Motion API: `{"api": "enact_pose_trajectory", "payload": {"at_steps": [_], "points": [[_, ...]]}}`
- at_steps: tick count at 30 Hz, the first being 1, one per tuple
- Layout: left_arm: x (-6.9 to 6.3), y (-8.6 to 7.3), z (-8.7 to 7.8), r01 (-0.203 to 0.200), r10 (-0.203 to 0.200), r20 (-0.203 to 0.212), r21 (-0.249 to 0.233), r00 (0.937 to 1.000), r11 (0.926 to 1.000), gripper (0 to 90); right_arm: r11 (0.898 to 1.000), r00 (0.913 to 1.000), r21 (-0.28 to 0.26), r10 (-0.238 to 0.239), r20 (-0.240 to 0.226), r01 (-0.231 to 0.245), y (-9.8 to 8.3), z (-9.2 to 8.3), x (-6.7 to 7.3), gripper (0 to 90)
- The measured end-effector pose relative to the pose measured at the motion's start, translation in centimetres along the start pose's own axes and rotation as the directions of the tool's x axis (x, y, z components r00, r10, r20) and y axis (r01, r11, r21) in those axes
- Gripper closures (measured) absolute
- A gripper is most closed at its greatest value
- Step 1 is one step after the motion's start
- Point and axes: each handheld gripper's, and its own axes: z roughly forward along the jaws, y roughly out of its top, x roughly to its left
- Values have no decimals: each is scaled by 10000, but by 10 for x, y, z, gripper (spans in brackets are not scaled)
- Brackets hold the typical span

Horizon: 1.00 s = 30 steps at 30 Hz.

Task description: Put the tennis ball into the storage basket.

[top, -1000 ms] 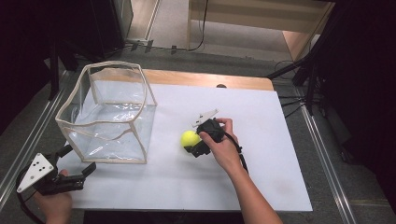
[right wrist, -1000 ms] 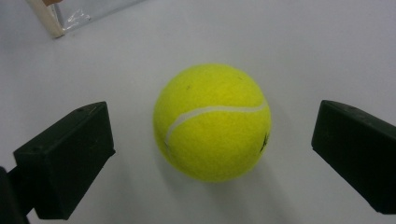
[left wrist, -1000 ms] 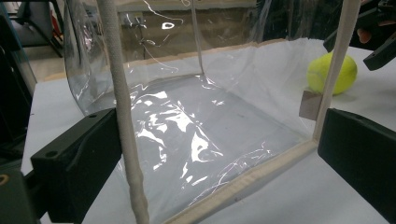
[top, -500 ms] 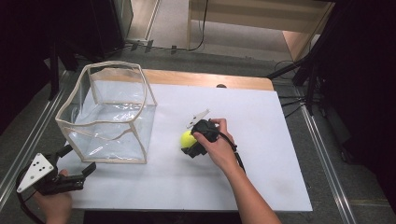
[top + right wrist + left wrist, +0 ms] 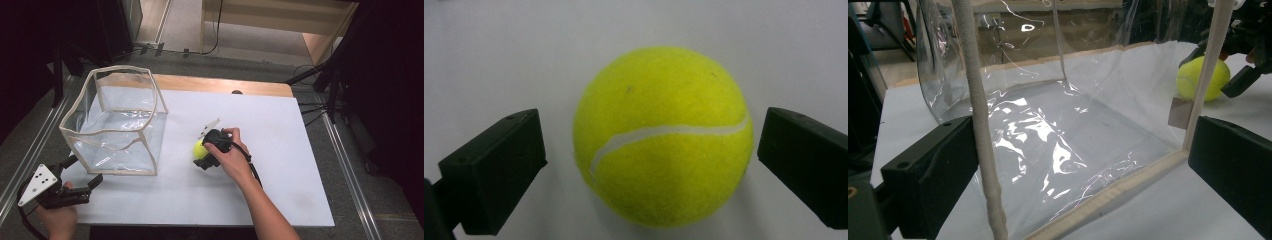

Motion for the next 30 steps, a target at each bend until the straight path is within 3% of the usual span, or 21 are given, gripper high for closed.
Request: {"api": "enact_pose_trajectory", "payload": {"at_steps": [6, 7, 30], "points": [[0, 0, 0, 1, -1, 1, 3, 10000, 10000, 1, 10000, 10000, -88, 33, 4, -33, 0, 3, -1, 14], [0, 0, 0, 1, -1, 0, 2, 10000, 10000, 1, 9999, 9993, -143, 74, 354, -69, 0, 2, -1, 189], [0, 0, 0, -2, 2, 21, 13, 10000, 10000, 1, 10000, 9996, -23, 51, 271, -50, 0, 3, -3, 235]]}}
